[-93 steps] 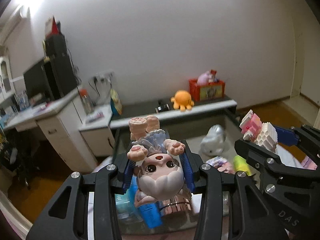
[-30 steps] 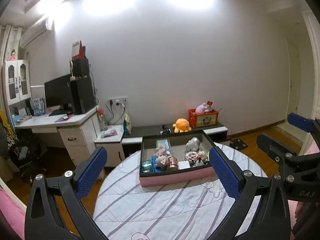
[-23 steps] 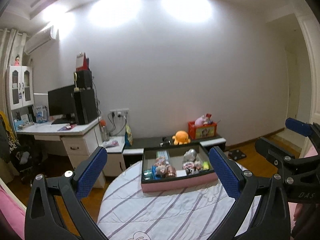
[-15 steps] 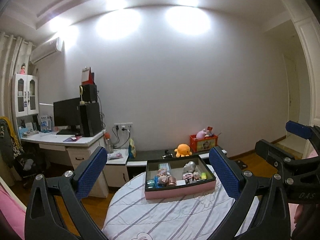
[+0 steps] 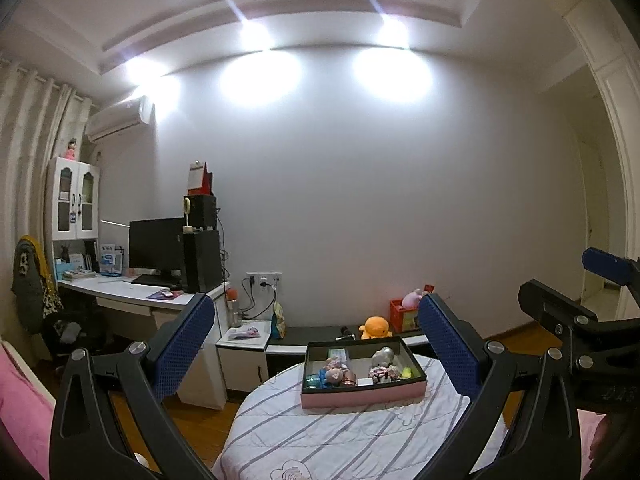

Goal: Organize rigid objects

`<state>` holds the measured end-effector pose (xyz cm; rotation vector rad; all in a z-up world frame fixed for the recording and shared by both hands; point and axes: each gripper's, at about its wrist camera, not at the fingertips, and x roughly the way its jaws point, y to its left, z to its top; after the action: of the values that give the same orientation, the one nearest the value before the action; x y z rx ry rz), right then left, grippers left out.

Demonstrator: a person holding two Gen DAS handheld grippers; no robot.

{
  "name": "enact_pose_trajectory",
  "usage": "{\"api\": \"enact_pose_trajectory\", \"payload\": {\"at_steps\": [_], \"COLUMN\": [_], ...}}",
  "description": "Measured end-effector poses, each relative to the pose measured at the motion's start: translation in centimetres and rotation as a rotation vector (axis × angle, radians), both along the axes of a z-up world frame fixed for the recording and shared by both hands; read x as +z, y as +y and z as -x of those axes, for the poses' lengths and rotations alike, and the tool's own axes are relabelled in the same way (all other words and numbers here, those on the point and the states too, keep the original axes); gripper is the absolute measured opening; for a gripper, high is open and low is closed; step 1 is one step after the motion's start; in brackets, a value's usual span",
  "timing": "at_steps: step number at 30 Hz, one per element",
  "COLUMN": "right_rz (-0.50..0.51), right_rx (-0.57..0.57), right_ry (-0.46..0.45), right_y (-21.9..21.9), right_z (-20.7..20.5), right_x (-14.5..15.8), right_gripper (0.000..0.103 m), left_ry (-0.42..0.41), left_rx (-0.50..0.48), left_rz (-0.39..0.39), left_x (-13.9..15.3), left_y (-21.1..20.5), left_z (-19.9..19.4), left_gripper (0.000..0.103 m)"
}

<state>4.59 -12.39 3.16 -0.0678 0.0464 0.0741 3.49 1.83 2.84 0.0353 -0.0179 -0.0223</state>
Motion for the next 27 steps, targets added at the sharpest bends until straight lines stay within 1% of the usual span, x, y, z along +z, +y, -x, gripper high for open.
{"api": "enact_pose_trajectory", "payload": {"at_steps": [8, 20, 27], "right_rz": [-0.001, 0.003, 0.004], "right_rx": [0.003, 0.001, 0.001], "right_ry": [-0.013, -0.032, -0.034], "right_y": [1.0, 1.5, 1.6], "right_z": [2.6, 4.1, 4.2], "right_x": [0.0, 0.4, 0.4], "right_gripper": [0.103, 0.103, 0.103], "left_ry": [-0.026, -0.036, -0.041], "left_rx": [0.035, 0.047, 0.032], "left_rz": [-0.025, -0.038, -0.035], "left_x": [0.6, 0.7, 0.4], "left_y": [0.6, 0.7, 0.8], "left_z": [2.8, 3.5, 3.8], "left_gripper": [0.103, 0.103, 0.103]}}
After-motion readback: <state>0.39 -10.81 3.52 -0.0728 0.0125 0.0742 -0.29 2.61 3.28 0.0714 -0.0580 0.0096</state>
